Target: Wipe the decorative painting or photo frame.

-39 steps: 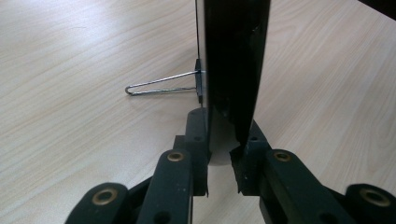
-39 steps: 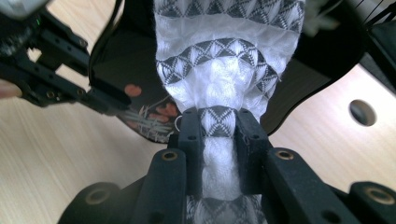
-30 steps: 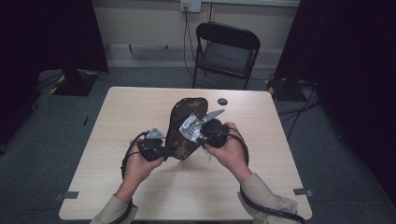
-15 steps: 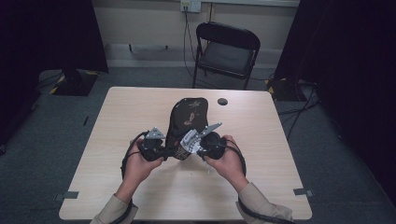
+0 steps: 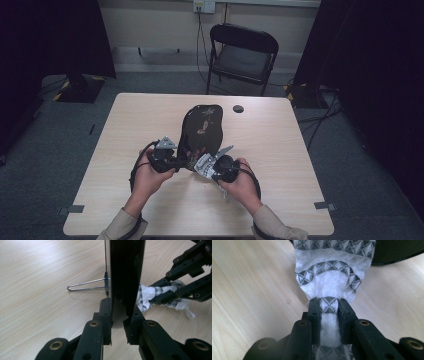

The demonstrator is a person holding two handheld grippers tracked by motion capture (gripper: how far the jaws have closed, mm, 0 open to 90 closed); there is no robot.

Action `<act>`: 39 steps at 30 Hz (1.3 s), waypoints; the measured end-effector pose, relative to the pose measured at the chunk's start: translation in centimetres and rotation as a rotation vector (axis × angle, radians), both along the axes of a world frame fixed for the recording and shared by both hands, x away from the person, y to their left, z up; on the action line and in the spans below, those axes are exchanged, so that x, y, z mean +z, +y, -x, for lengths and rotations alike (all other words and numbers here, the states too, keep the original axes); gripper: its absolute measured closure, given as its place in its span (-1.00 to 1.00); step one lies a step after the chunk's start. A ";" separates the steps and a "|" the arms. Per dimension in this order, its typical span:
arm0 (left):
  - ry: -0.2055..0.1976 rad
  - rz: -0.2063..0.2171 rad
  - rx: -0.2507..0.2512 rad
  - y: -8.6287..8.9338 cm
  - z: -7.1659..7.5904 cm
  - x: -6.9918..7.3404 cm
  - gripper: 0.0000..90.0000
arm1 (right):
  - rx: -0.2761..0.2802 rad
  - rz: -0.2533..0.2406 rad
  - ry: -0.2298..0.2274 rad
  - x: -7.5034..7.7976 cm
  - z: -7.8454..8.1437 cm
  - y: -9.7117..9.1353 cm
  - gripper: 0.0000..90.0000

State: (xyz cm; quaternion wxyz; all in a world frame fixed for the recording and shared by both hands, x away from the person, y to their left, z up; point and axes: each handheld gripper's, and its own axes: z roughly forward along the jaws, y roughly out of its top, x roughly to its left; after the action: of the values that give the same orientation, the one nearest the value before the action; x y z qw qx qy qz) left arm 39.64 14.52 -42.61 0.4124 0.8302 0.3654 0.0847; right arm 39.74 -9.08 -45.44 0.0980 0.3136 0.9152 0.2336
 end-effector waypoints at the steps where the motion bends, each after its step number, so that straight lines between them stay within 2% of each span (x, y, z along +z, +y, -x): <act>1: 0.002 0.002 0.001 0.0 0.0 0.0 0.74 | 0.001 0.003 0.006 -0.2 0.0 0.0 0.68; 4: -0.002 -0.001 0.002 0.0 0.0 0.0 0.74 | 0.002 0.006 0.010 -0.8 0.2 -0.1 0.68; 8: -0.004 -0.003 0.001 0.0 0.0 0.0 0.74 | -0.001 -0.002 0.008 -0.8 0.3 -0.2 0.68; 14: 0.000 0.004 0.006 -0.1 0.1 0.0 0.74 | -0.015 -0.030 -0.015 1.1 0.3 -1.2 0.68; 18: 0.001 0.004 0.007 -0.1 0.1 0.0 0.74 | -0.015 -0.036 -0.050 3.4 0.2 -1.8 0.68; 27: 0.000 0.006 0.009 -0.1 0.1 0.0 0.74 | -0.018 -0.042 -0.149 9.7 -0.5 -2.5 0.68; 33: 0.000 0.006 0.010 -0.1 0.1 0.0 0.74 | -0.013 -0.065 -0.211 14.2 -1.0 -2.0 0.68; 39: -0.001 0.006 0.010 -0.1 0.1 0.0 0.74 | 0.001 -0.082 -0.256 17.2 -1.2 -1.1 0.68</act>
State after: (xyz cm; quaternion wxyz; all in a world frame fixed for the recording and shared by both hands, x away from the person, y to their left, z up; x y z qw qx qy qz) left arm 39.56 14.40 -42.64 0.4145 0.8271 0.3697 0.0861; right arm 40.94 -10.16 -28.21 0.2010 0.2844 0.8851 0.3088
